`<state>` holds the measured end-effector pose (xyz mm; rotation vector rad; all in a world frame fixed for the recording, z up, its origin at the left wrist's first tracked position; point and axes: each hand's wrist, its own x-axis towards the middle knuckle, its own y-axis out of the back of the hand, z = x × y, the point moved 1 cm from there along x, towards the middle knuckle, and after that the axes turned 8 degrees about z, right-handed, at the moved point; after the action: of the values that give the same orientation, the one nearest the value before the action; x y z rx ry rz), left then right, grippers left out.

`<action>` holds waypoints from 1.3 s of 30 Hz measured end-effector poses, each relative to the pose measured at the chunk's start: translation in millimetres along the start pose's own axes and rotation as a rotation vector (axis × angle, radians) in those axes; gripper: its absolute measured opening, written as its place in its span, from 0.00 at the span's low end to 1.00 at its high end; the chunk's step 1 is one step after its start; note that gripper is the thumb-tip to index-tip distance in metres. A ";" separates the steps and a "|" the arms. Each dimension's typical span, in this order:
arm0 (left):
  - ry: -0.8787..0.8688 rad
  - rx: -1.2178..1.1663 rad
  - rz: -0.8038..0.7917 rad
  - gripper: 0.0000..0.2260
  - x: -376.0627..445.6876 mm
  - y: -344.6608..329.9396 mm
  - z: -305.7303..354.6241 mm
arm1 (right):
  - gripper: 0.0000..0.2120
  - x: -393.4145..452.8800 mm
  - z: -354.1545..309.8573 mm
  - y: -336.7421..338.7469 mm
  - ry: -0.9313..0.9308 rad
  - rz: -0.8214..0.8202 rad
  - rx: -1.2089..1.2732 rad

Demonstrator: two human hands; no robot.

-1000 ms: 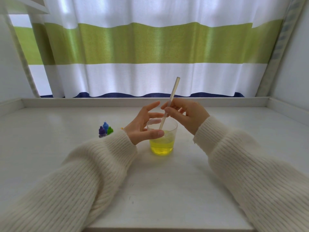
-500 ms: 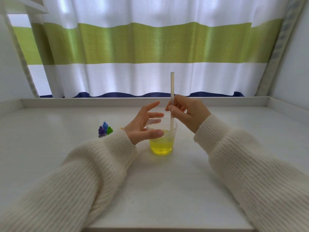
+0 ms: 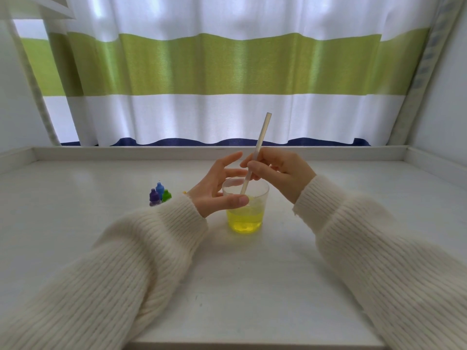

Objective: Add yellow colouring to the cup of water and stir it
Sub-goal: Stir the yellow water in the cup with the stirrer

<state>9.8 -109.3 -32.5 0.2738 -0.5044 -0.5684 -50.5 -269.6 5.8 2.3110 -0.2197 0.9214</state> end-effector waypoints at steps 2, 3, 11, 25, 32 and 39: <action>0.002 -0.003 0.003 0.36 0.4 -0.1 -0.5 | 0.05 0.5 0.9 0.1 -0.002 0.009 -0.031; 0.004 -0.002 0.005 0.37 0.8 -0.3 -0.6 | 0.05 1.1 1.7 0.3 -0.001 0.014 -0.057; 0.011 -0.014 0.003 0.38 0.3 0.2 1.2 | 0.06 4.1 7.9 4.5 0.072 0.077 -0.269; 0.011 -0.004 -0.002 0.36 0.8 0.2 0.2 | 0.05 3.9 6.6 5.3 0.038 0.067 -0.145; 0.005 0.005 -0.002 0.35 -0.7 0.3 1.4 | 0.05 1.5 3.1 -0.5 -0.012 0.019 -0.012; -0.005 -0.003 0.002 0.38 0.0 -0.8 2.0 | 0.05 1.2 1.7 -0.6 -0.004 0.012 -0.061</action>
<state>8.4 -110.2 -31.1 0.2694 -0.5091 -0.5676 -48.4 -270.0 5.3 2.2585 -0.2601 0.9035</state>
